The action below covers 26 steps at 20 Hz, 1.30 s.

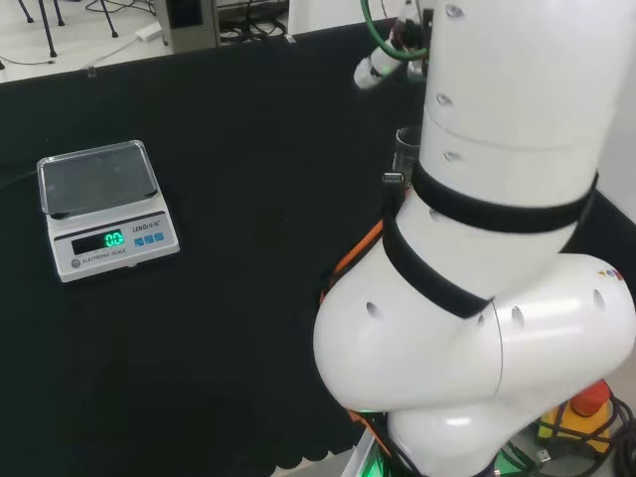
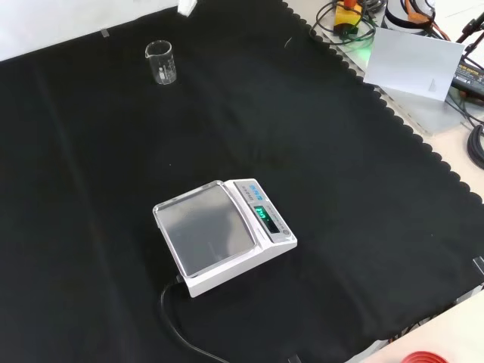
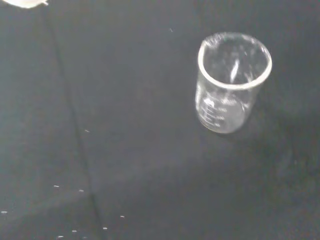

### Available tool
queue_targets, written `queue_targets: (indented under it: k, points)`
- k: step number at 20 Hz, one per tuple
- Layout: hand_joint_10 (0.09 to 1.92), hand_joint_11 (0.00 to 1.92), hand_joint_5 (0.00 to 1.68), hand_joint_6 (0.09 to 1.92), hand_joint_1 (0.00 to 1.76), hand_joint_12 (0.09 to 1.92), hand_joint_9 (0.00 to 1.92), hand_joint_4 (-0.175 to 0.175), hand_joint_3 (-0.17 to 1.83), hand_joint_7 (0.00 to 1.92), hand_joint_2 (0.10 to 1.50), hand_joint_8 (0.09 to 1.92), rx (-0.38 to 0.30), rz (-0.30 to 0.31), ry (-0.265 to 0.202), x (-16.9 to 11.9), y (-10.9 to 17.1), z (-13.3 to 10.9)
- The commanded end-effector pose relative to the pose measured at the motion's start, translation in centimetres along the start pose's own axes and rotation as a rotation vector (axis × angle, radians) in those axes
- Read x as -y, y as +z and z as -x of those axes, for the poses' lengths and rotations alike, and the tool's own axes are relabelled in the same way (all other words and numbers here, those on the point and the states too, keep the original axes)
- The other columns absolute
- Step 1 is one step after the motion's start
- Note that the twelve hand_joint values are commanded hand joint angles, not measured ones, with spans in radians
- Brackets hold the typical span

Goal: Pick up the beaker.

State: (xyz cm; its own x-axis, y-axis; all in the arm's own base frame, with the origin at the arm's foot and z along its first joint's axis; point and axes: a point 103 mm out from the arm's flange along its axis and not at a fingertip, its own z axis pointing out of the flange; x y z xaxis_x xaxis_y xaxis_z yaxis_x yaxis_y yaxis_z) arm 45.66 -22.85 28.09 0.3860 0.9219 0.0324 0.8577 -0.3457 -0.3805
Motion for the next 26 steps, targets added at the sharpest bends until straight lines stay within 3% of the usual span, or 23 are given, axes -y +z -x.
queue_targets:
  k: [1, 19, 21, 26]
  points:
    - [0.83, 0.27, 0.27, 0.11, 0.54, 1.44, 0.44, -0.001, 0.20, 0.32, 0.67, 0.76, -0.046, -0.087, 0.037, -4.9, 4.8, 3.1]
    - [0.84, 0.23, 0.23, 0.09, 0.44, 1.45, 0.37, 0.009, 0.14, 0.25, 0.64, 0.75, -0.019, -0.195, 0.092, -6.4, 8.9, 5.0]
    - [0.85, 0.22, 0.22, 0.09, 0.43, 1.46, 0.36, 0.010, 0.13, 0.24, 0.63, 0.74, -0.045, -0.220, 0.052, -6.9, 9.1, 5.2]
    - [0.85, 0.21, 0.19, 0.09, 0.42, 1.46, 0.34, 0.013, 0.12, 0.20, 0.63, 0.73, -0.004, -0.226, 0.091, -8.5, 9.7, 5.2]
